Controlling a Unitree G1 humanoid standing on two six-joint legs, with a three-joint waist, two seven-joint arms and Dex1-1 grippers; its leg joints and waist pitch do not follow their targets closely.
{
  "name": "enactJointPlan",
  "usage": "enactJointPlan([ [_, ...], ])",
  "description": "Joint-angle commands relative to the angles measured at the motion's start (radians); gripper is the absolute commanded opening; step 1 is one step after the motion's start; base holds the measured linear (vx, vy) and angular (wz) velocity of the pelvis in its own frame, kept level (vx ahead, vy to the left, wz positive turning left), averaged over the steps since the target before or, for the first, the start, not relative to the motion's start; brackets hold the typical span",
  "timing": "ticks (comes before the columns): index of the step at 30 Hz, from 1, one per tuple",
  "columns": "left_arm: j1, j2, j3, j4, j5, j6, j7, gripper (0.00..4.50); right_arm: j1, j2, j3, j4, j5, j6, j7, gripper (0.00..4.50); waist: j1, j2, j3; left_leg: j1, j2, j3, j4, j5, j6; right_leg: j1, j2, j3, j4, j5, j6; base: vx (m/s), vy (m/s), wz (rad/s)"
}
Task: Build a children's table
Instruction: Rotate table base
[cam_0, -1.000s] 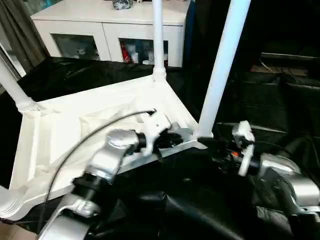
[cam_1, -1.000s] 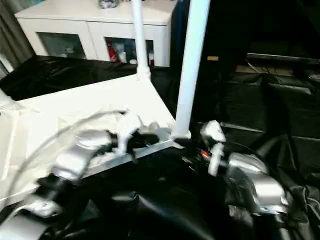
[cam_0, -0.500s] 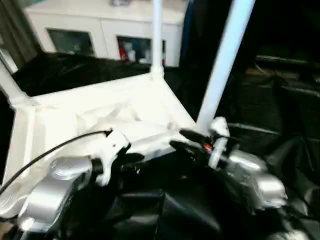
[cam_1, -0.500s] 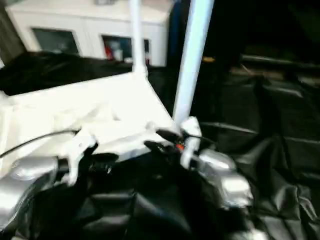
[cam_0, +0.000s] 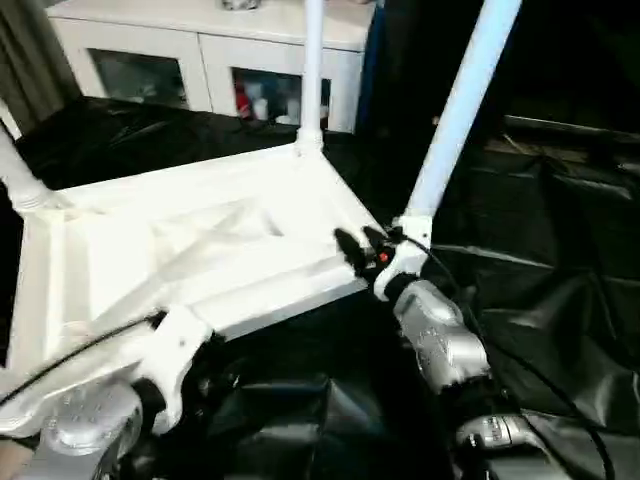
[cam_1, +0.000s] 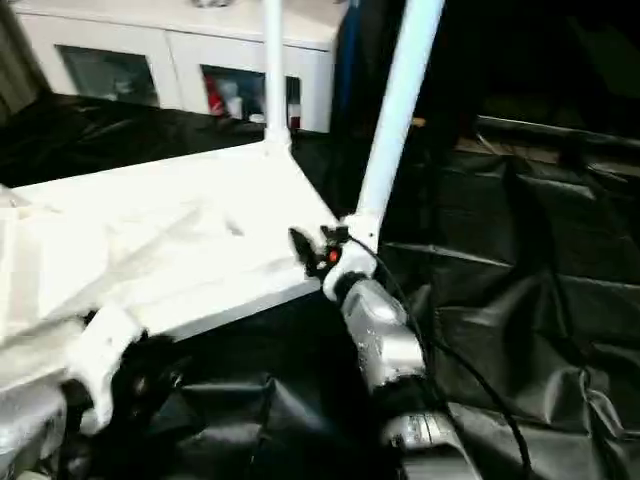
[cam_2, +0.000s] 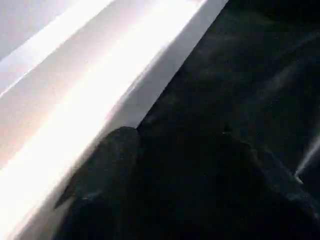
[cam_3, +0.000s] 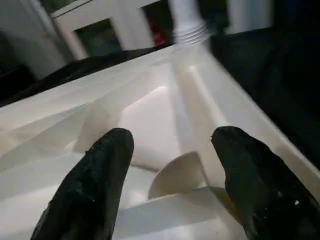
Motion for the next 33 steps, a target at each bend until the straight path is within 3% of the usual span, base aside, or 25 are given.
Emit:
enactJointPlan([
  [1, 0.012, -0.003, 0.013, 0.006, 0.043, -0.039, 0.050, 3.31, -0.021, -0.043, -0.070, 0.046, -0.002, -0.047, -0.069, 3.03, -0.009, 0.017, -0.047, 0.044, 0.063, -0.038, -0.092, -0.478, -0.074, -0.001, -0.055, 0.054, -0.089, -0.387, -0.118, 0.000, 0.000, 0.00],
  [3, 0.035, -0.020, 0.007, 0.019, 0.048, -0.089, 0.068, 3.49, -0.060, -0.071, -0.101, 0.101, 0.003, -0.080, -0.107, 3.03, -0.003, 0.015, -0.050, 0.052, 0.063, -0.035, -0.088, -0.489, -0.077, -0.005, -0.056, 0.054, -0.091, -0.392, -0.115, 0.000, 0.000, 0.00],
  [5, 0.050, -0.027, -0.005, 0.037, 0.050, -0.134, 0.080, 3.61, -0.091, -0.097, -0.122, 0.148, 0.003, -0.108, -0.134, 3.03, 0.000, 0.016, -0.051, 0.052, 0.063, -0.034, -0.088, -0.492, -0.078, -0.005, -0.052, 0.053, -0.089, -0.376, -0.116, 0.000, 0.000, 0.00],
  [6, 0.053, -0.028, -0.012, 0.048, 0.052, -0.153, 0.085, 3.74, -0.102, -0.108, -0.129, 0.166, 0.002, -0.118, -0.143, 3.03, 0.000, 0.010, -0.053, 0.050, 0.062, -0.033, -0.088, -0.488, -0.076, 0.000, -0.051, 0.052, -0.087, -0.369, -0.113, 0.000, 0.000, 0.00],
  [8, 0.060, -0.030, -0.022, 0.073, 0.055, -0.185, 0.095, 3.98, -0.130, -0.135, -0.144, 0.210, 0.006, -0.137, -0.156, 3.03, 0.005, 0.011, -0.055, 0.048, 0.060, -0.031, -0.086, -0.469, -0.071, 0.001, -0.051, 0.053, -0.082, -0.354, -0.112, 0.000, 0.000, 0.00],
  [10, 0.061, -0.035, -0.026, 0.102, 0.057, -0.217, 0.105, 4.17, -0.148, -0.153, -0.152, 0.238, 0.005, -0.151, -0.161, 3.03, 0.007, 0.009, -0.057, 0.037, 0.060, -0.033, -0.087, -0.432, -0.063, 0.011, -0.054, 0.051, -0.077, -0.331, -0.109, 0.000, 0.000, 0.00],
  [12, 0.056, -0.059, -0.036, 0.196, 0.064, -0.316, 0.128, 4.26, -0.185, -0.190, -0.167, 0.291, 0.004, -0.176, -0.157, 3.03, 0.006, 0.006, -0.062, 0.030, 0.059, -0.034, -0.085, -0.406, -0.055, 0.019, -0.055, 0.049, -0.073, -0.315, -0.114, 0.000, 0.000, 0.00],
  [14, 0.053, -0.086, -0.047, 0.291, 0.068, -0.407, 0.146, 4.41, -0.206, -0.217, -0.171, 0.321, 0.003, -0.189, -0.140, 3.03, 0.009, 0.014, -0.063, 0.031, 0.057, -0.031, -0.080, -0.377, -0.045, 0.017, -0.055, 0.049, -0.073, -0.279, -0.125, 0.000, 0.000, 0.00],
  [15, 0.055, -0.098, -0.052, 0.337, 0.069, -0.454, 0.153, 4.41, -0.214, -0.225, -0.169, 0.331, 0.002, -0.191, -0.118, 3.03, 0.010, 0.010, -0.064, 0.031, 0.060, -0.030, -0.080, -0.383, -0.043, 0.019, -0.056, 0.049, -0.075, -0.281, -0.130, 0.000, 0.000, 0.00],
  [18, 0.100, -0.088, -0.003, 0.455, 0.035, -0.603, 0.136, 4.47, -0.224, -0.243, -0.131, 0.331, -0.006, -0.181, 0.056, 3.03, 0.011, 0.011, -0.062, 0.023, 0.056, -0.033, -0.078, -0.395, -0.023, 0.025, -0.058, 0.046, -0.077, -0.304, -0.134, 0.000, 0.000, 0.00],
  [19, 0.118, -0.080, 0.009, 0.479, 0.029, -0.631, 0.131, 4.47, -0.215, -0.250, -0.106, 0.317, -0.018, -0.180, 0.119, 3.03, 0.008, 0.006, -0.062, 0.019, 0.060, -0.034, -0.080, -0.396, -0.015, 0.030, -0.063, 0.047, -0.078, -0.326, -0.133, 0.000, 0.000, 0.00],
  [20, 0.152, -0.070, 0.019, 0.504, 0.024, -0.669, 0.120, 4.47, -0.191, -0.261, -0.080, 0.281, -0.024, -0.170, 0.197, 3.03, 0.008, 0.009, -0.062, 0.020, 0.060, -0.036, -0.080, -0.401, -0.012, 0.027, -0.062, 0.046, -0.079, -0.340, -0.133, 0.000, 0.000, 0.00],
  [21, 0.170, -0.072, 0.028, 0.514, 0.017, -0.690, 0.116, 4.47, -0.179, -0.265, -0.073, 0.264, -0.019, -0.164, 0.225, 3.03, -0.001, 0.009, -0.058, 0.016, 0.063, -0.039, -0.084, -0.419, -0.011, 0.029, -0.064, 0.046, -0.083, -0.378, -0.128, 0.000, 0.000, 0.00],
  [25, 0.218, -0.094, 0.065, 0.554, -0.014, -0.780, 0.116, 4.47, -0.140, -0.275, -0.056, 0.216, -0.003, -0.155, 0.296, 3.03, -0.009, 0.009, -0.060, 0.016, 0.066, -0.045, -0.086, -0.440, -0.017, 0.031, -0.066, 0.044, -0.085, -0.422, -0.125, 0.000, 0.000, 0.00],
  [26, 0.230, -0.110, 0.099, 0.607, -0.038, -0.861, 0.123, 4.47, -0.103, -0.278, -0.046, 0.172, 0.007, -0.145, 0.326, 3.03, -0.009, 0.007, -0.059, 0.021, 0.065, -0.043, -0.084, -0.449, -0.013, 0.025, -0.065, 0.045, -0.089, -0.430, -0.130, 0.000, 0.000, 0.00],
  [29, 0.244, -0.129, 0.155, 0.702, -0.069, -0.988, 0.136, 4.47, -0.027, -0.286, -0.027, 0.077, 0.028, -0.110, 0.365, 3.03, -0.005, 0.006, -0.060, 0.022, 0.065, -0.041, -0.084, -0.434, -0.001, 0.026, -0.062, 0.047, -0.091, -0.408, -0.121, 0.000, 0.000, 0.00],
  [33, 0.238, -0.154, 0.226, 0.847, -0.137, -1.162, 0.149, 4.47, 0.118, -0.295, -0.007, -0.088, 0.051, -0.040, 0.414, 3.03, 0.001, 0.004, -0.058, 0.022, 0.064, -0.040, -0.086, -0.429, 0.011, 0.026, -0.065, 0.050, -0.096, -0.462, -0.086, 0.000, 0.000, 0.00],
])
